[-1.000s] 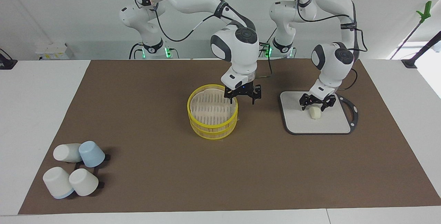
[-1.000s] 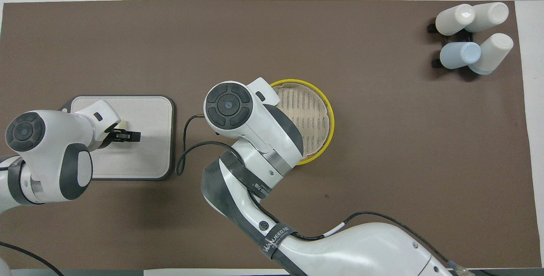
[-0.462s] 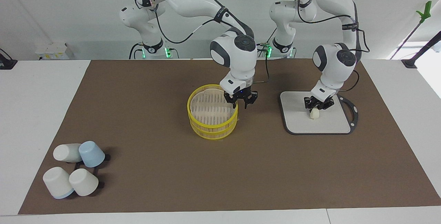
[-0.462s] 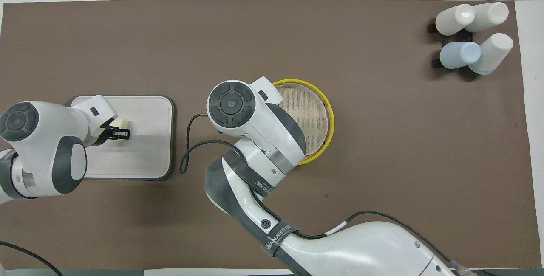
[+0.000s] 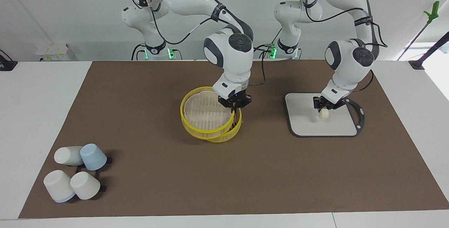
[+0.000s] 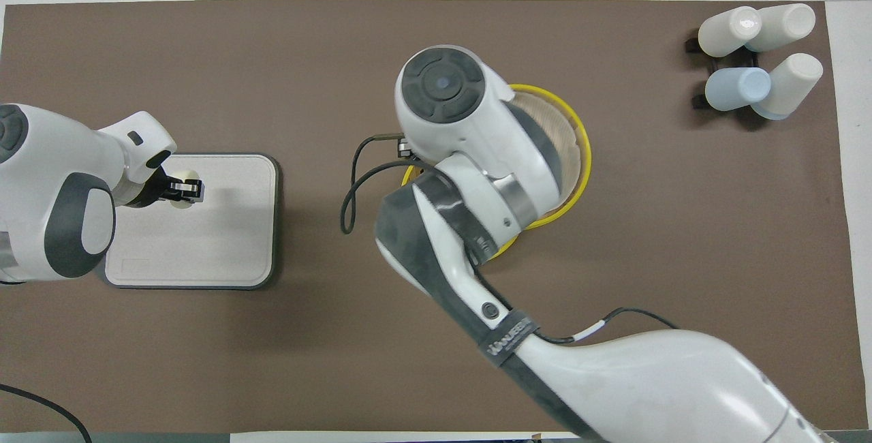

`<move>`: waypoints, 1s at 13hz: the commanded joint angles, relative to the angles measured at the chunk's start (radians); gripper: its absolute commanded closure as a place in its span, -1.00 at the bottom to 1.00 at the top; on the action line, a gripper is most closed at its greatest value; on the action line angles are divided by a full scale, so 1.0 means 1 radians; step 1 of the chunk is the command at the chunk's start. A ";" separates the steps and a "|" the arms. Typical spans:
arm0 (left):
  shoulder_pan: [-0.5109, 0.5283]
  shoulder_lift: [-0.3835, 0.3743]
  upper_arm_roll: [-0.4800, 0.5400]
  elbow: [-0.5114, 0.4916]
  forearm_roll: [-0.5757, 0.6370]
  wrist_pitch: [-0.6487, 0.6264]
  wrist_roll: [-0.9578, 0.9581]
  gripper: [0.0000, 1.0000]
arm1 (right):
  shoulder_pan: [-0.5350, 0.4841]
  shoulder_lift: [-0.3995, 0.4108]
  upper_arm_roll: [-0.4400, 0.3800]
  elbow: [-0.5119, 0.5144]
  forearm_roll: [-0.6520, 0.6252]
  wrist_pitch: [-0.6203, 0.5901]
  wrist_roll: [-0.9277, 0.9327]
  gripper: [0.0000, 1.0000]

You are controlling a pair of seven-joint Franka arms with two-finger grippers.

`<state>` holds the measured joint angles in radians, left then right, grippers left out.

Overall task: Place bun in steamer
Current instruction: 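Grasp the bun with the left gripper while the right gripper lifts the lid, then lower the bun into the open steamer with the left gripper and release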

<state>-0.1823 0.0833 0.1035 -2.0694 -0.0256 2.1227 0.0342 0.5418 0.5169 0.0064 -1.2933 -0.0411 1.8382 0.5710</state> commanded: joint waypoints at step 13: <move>-0.677 0.329 0.007 0.344 -0.042 0.163 -0.884 0.54 | -0.430 -0.074 0.009 0.057 0.093 -0.166 -0.454 1.00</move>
<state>-0.8415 0.3754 0.0906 -1.7120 -0.1001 2.2418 -0.8523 0.1423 0.4525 0.0075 -1.2404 0.0210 1.6737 0.1294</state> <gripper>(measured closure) 0.771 0.916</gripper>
